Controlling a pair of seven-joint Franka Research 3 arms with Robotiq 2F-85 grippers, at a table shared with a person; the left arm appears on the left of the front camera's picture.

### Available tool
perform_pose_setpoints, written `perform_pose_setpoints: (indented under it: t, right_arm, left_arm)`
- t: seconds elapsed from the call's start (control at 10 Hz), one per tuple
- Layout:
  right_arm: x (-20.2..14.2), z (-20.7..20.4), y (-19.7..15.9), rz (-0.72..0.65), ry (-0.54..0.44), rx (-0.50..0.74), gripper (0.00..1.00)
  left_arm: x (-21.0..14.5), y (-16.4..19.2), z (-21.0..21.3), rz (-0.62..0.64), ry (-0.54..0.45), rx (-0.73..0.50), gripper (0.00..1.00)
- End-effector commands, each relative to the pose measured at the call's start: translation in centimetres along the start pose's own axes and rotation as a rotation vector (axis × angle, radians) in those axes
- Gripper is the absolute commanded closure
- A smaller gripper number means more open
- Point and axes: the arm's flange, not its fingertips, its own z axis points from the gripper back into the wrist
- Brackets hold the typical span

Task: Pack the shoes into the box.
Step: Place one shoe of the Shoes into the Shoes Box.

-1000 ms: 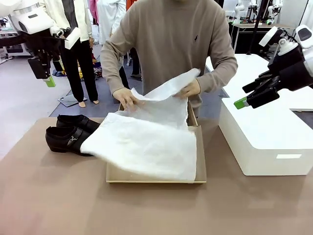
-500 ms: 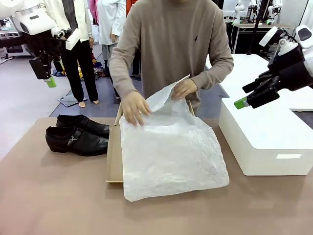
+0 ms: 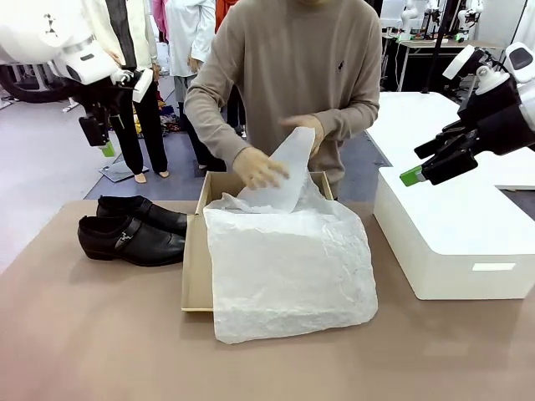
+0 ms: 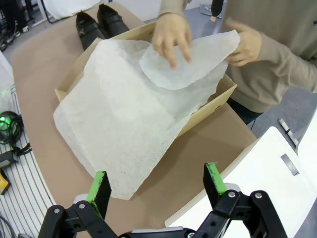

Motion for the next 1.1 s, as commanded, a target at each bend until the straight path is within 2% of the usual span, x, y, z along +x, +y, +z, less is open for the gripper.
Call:
perform_pose_setpoints:
  t: [0.0,0.3,1.0]
  right_arm:
    - [0.0,0.0,0.0,-0.001,-0.011,0.009,0.0]
    - [0.0,0.0,0.0,-0.001,-0.011,0.009,0.0]
    - [0.0,0.0,0.0,-0.001,-0.011,0.009,0.0]
  left_arm:
    - [0.5,0.3,-1.1,0.02,0.014,-0.034,0.0]
    - [0.3,0.4,-3.7,0.025,0.041,-0.072,0.0]
    - [0.4,0.1,-4.3,0.012,0.021,-0.077,0.0]
